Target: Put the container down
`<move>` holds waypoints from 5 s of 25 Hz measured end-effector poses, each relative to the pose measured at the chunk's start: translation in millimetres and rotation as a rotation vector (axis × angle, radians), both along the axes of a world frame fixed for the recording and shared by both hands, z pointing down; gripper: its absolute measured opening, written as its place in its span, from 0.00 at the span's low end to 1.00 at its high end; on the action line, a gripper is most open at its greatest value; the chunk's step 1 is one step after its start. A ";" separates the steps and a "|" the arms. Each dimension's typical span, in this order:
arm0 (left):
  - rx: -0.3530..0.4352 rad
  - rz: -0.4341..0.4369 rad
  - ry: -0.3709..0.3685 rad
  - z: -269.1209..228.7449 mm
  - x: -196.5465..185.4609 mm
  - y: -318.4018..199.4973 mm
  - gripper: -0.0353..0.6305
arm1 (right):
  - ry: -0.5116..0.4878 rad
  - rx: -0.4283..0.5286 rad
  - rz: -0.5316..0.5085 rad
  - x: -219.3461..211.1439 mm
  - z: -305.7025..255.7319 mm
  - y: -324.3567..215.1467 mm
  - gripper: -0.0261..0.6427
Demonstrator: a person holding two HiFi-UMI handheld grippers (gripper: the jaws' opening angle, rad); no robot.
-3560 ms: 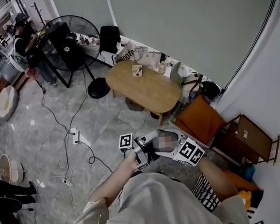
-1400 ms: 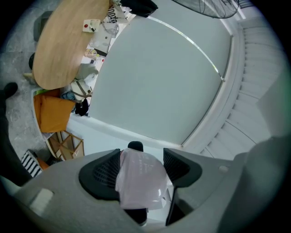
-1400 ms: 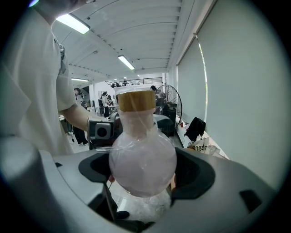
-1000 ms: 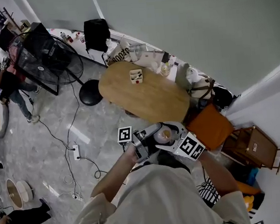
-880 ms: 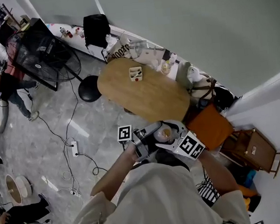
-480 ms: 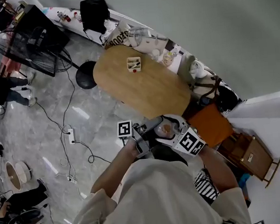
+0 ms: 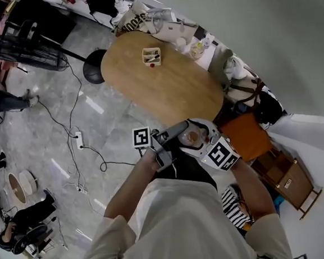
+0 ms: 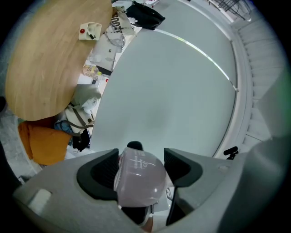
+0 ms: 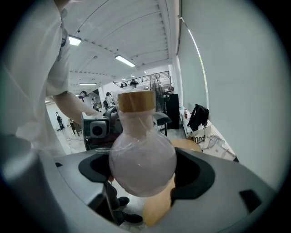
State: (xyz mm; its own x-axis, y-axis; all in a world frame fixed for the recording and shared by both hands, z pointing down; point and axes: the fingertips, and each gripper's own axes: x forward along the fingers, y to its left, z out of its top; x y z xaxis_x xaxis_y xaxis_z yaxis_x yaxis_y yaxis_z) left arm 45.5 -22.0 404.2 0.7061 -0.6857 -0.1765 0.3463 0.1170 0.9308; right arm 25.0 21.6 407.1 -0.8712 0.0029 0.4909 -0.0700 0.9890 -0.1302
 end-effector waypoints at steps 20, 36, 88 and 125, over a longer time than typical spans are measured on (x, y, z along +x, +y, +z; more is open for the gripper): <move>-0.138 0.129 0.000 204.2 -37.7 -101.3 0.51 | 0.078 -0.155 0.160 -33.2 206.3 -116.9 0.63; -0.239 0.198 -0.087 399.6 -53.9 -129.7 0.51 | 0.054 -0.263 0.316 -39.6 399.3 -168.1 0.63; -0.219 0.249 -0.251 511.3 -119.0 -105.0 0.51 | 0.345 -0.142 0.472 -21.4 582.3 -158.3 0.63; 0.492 0.365 -1.080 113.4 -113.5 -80.0 0.22 | 0.057 -0.144 0.876 45.5 105.8 -122.9 0.32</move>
